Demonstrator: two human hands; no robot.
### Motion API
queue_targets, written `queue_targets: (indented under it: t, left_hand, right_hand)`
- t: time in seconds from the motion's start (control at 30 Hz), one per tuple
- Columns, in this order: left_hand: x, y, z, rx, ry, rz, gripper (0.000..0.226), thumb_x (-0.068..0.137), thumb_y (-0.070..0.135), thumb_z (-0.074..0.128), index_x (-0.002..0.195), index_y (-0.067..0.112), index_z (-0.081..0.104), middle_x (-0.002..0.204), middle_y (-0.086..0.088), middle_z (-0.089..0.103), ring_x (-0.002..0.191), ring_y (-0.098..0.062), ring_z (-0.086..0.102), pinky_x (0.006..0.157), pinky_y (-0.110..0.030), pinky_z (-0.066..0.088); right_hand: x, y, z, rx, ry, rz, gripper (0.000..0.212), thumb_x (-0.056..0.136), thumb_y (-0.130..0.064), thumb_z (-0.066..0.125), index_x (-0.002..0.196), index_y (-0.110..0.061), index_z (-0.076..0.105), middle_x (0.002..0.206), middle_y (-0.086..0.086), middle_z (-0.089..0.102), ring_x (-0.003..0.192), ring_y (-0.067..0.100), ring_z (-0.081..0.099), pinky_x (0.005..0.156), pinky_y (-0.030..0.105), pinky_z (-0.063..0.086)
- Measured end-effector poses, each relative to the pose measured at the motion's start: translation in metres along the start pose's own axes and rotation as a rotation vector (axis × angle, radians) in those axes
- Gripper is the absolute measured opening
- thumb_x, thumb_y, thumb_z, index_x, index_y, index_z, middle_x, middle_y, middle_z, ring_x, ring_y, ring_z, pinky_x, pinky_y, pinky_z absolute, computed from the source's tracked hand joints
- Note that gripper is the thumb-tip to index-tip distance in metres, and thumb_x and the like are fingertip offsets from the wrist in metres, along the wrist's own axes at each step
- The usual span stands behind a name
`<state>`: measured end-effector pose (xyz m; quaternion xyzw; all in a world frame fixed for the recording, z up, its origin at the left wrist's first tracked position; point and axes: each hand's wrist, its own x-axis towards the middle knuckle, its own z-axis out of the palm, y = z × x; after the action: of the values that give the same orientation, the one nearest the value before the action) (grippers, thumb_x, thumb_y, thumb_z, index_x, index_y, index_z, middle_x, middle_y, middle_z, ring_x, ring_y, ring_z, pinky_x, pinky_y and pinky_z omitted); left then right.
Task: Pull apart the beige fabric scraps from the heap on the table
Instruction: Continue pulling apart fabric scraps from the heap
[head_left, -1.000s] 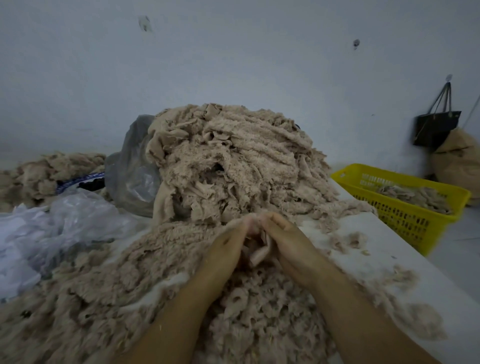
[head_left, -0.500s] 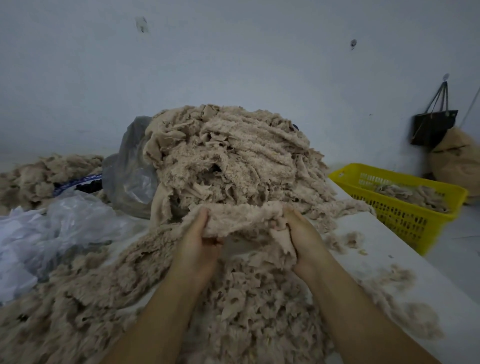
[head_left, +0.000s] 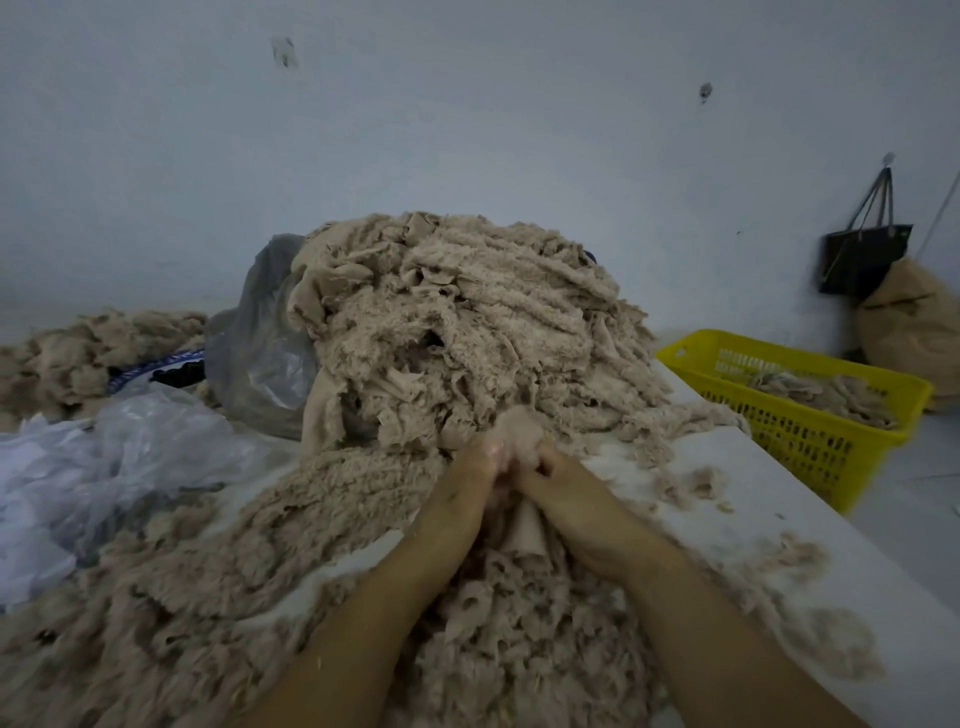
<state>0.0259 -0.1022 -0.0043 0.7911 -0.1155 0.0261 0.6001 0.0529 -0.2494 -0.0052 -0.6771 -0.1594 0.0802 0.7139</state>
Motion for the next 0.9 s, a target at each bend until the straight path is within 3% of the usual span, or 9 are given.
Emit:
queue_targets:
  t: [0.1,0.2,0.3,0.4,0.5,0.63,0.73,0.8,0.9]
  left_hand:
    - [0.007,-0.006,-0.02,0.213,0.324,0.068,0.026,0.1,0.053,0.045,0.114,0.042,0.065,0.118,0.017,0.061,0.104,0.01,0.055,0.081,-0.014,0.044]
    - [0.014,-0.021,-0.045,0.494,0.505,-0.139,0.035,0.099,0.03,0.05,0.128,0.014,0.062,0.132,-0.01,0.058,0.121,-0.025,0.054,0.101,-0.042,0.045]
    - [0.013,-0.027,-0.047,0.736,0.301,-0.383,0.056,0.101,0.037,0.045,0.152,0.016,0.035,0.156,-0.015,0.032,0.144,-0.035,0.027,0.117,-0.045,0.026]
    - [0.011,-0.026,-0.038,0.908,0.216,-0.295,0.046,0.101,0.029,0.049,0.143,0.014,0.046,0.15,-0.014,0.04,0.137,-0.034,0.037,0.112,-0.039,0.032]
    - [0.01,-0.021,-0.03,0.647,0.253,-0.131,0.016,0.101,0.02,0.051,0.102,0.009,0.062,0.101,-0.008,0.062,0.093,-0.025,0.059,0.079,-0.034,0.048]
    - [0.007,-0.008,-0.024,-0.026,0.27,-0.166,0.022,0.101,0.027,0.055,0.083,0.017,0.062,0.069,0.0,0.065,0.061,-0.014,0.056,0.054,-0.023,0.041]
    - [0.007,0.0,-0.027,-0.751,0.163,-0.274,0.012,0.096,0.019,0.058,0.094,0.008,0.063,0.083,-0.014,0.068,0.066,-0.019,0.059,0.056,-0.028,0.052]
    - [0.007,0.002,-0.026,-0.913,0.123,-0.301,0.023,0.087,0.019,0.061,0.106,0.006,0.061,0.096,-0.018,0.068,0.078,-0.024,0.064,0.069,-0.035,0.054]
    - [0.007,0.003,-0.023,-1.041,0.104,-0.362,0.027,0.095,0.017,0.053,0.116,0.0,0.061,0.104,-0.019,0.074,0.088,-0.03,0.074,0.07,-0.039,0.061]
  right_hand:
    - [-0.003,-0.023,-0.032,0.537,0.289,-0.144,0.039,0.092,-0.025,0.053,0.113,0.008,0.06,0.082,0.012,0.068,0.06,0.022,0.063,0.049,0.031,0.052]
    - [-0.015,-0.033,-0.063,1.211,0.664,-0.279,0.05,0.098,-0.051,0.048,0.117,-0.006,0.058,0.12,0.012,0.057,0.088,0.023,0.067,0.061,0.034,0.058]
    - [-0.011,-0.016,-0.056,1.157,0.783,-0.065,0.077,0.099,-0.061,0.039,0.15,-0.004,0.033,0.143,0.015,0.043,0.112,0.028,0.061,0.079,0.036,0.057]
    - [-0.001,-0.013,-0.038,0.864,0.657,0.038,0.057,0.104,-0.05,0.036,0.123,-0.001,0.058,0.111,0.013,0.063,0.083,0.019,0.068,0.065,0.028,0.056]
    - [0.002,-0.013,-0.024,0.48,0.515,0.067,0.032,0.103,-0.03,0.049,0.095,-0.005,0.067,0.077,0.006,0.07,0.059,0.013,0.065,0.053,0.025,0.055]
    - [-0.001,-0.004,-0.004,-0.217,0.206,0.007,0.015,0.1,-0.032,0.054,0.104,-0.031,0.069,0.084,-0.006,0.075,0.07,0.011,0.071,0.064,0.024,0.056]
    - [-0.002,0.001,0.01,-0.263,-0.021,0.039,0.019,0.094,-0.048,0.059,0.112,-0.045,0.057,0.093,-0.012,0.075,0.082,0.013,0.074,0.072,0.026,0.058]
    - [-0.003,0.005,0.018,-0.279,-0.087,0.044,0.033,0.089,-0.059,0.059,0.116,-0.039,0.058,0.1,-0.013,0.075,0.089,0.01,0.073,0.078,0.029,0.058]
    - [-0.003,0.007,0.021,-0.357,-0.069,-0.021,0.021,0.093,-0.054,0.059,0.108,-0.04,0.066,0.1,-0.019,0.073,0.092,0.0,0.069,0.086,0.028,0.055]
